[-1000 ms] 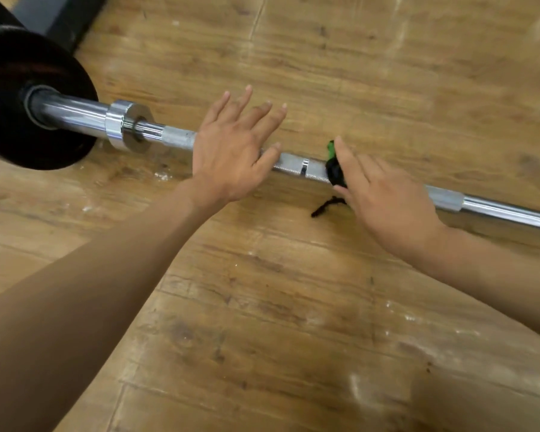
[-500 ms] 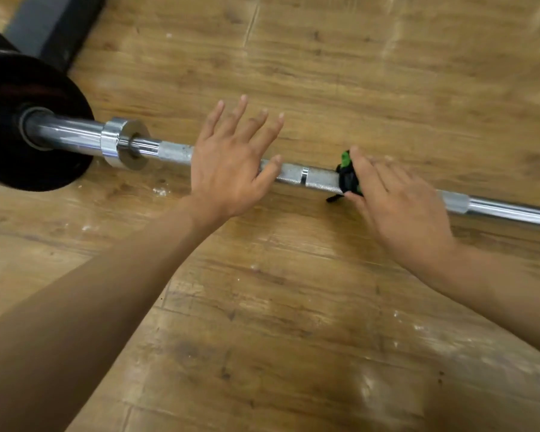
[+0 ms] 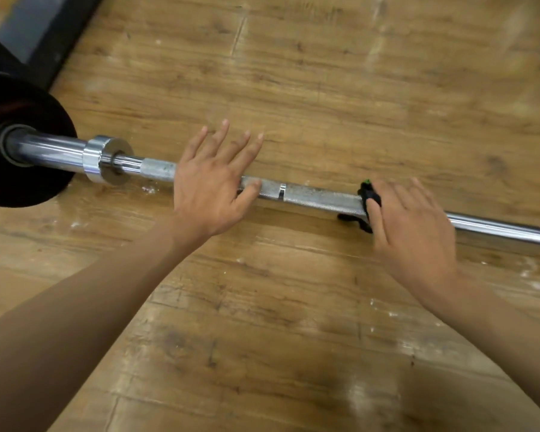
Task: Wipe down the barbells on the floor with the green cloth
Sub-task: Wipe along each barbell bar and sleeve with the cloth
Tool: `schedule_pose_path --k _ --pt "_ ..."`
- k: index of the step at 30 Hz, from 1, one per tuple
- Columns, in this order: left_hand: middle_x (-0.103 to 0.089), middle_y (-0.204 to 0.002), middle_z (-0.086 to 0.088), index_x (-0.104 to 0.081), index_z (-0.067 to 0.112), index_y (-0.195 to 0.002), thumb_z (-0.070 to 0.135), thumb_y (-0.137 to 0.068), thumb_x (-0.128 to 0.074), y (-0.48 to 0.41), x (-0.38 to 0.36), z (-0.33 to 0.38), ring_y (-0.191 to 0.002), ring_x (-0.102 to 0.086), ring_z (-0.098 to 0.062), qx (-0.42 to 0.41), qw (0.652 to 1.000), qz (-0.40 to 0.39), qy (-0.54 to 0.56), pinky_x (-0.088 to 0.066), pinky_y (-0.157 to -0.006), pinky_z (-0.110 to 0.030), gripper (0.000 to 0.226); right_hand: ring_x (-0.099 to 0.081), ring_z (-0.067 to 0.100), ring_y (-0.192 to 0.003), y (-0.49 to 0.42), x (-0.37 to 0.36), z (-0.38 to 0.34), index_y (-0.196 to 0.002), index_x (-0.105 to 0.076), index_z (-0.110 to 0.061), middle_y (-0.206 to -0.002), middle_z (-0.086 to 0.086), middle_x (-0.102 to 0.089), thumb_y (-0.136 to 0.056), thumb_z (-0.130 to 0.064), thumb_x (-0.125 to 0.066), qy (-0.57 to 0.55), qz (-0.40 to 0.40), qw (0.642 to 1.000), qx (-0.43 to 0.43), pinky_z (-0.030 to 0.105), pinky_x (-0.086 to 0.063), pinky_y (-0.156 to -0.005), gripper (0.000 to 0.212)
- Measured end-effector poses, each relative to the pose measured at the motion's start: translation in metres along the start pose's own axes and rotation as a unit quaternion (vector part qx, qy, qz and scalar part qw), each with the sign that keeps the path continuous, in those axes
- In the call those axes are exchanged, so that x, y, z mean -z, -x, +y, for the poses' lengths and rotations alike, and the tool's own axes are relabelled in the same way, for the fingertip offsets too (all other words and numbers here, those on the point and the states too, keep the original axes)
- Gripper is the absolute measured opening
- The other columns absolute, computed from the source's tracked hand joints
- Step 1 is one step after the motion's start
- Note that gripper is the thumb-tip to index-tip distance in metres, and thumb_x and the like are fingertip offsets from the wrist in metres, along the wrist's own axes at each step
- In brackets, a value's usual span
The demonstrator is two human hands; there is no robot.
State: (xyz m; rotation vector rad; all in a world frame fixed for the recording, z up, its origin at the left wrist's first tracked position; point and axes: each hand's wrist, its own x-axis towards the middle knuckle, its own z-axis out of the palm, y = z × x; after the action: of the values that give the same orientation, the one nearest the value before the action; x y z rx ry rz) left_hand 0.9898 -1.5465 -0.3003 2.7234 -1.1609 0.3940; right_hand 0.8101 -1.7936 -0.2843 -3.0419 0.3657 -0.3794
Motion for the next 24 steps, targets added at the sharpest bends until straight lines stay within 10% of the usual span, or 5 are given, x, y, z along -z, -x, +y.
schedule_pose_path --k 4,11,17,24 --pt "-0.057 -0.153 -0.006 -0.045 0.020 -0.158 0.051 -0.097 -0.037 0.014 0.005 0.004 -0.153 -0.037 -0.036 0.012 1.000 -0.020 0.000 -0.020 -0.125 -0.047 0.069 -0.060 0.039 -0.094 -0.001 -0.016 -0.071 -0.103 -0.068 -0.003 -0.094 0.019 -0.067 -0.102 -0.023 -0.043 -0.020 0.073 0.984 -0.162 0.047 -0.038 -0.096 0.031" --pt "-0.056 -0.154 -0.006 -0.043 0.020 -0.159 0.052 -0.102 -0.033 0.045 0.020 0.008 -0.154 -0.035 -0.035 -0.017 0.998 -0.055 0.004 -0.024 -0.125 -0.052 0.067 -0.064 0.030 -0.099 0.021 -0.009 -0.081 -0.114 -0.069 -0.015 -0.102 0.005 -0.070 -0.105 -0.028 -0.042 -0.042 0.024 0.999 -0.024 0.041 -0.036 -0.107 0.032" --pt "-0.047 -0.161 -0.006 -0.041 0.019 -0.161 0.057 -0.098 -0.034 0.083 0.030 0.020 -0.157 -0.029 -0.034 -0.009 0.998 -0.055 0.005 -0.025 -0.125 -0.054 0.074 -0.061 0.038 -0.092 0.065 0.003 -0.066 -0.093 -0.066 -0.003 -0.089 0.016 -0.065 -0.101 -0.017 -0.043 -0.021 0.064 0.963 -0.260 0.051 -0.032 -0.120 0.028" --pt "-0.029 -0.170 -0.011 -0.033 0.017 -0.164 0.053 -0.106 -0.019 0.131 0.046 0.031 -0.159 -0.021 -0.033 -0.017 0.997 -0.075 0.017 -0.020 -0.126 -0.054 0.070 -0.066 0.027 -0.090 0.074 0.012 -0.135 -0.104 -0.071 -0.014 -0.092 0.003 -0.070 -0.103 -0.028 -0.040 -0.072 -0.021 0.997 -0.030 0.046 -0.031 -0.124 0.033"
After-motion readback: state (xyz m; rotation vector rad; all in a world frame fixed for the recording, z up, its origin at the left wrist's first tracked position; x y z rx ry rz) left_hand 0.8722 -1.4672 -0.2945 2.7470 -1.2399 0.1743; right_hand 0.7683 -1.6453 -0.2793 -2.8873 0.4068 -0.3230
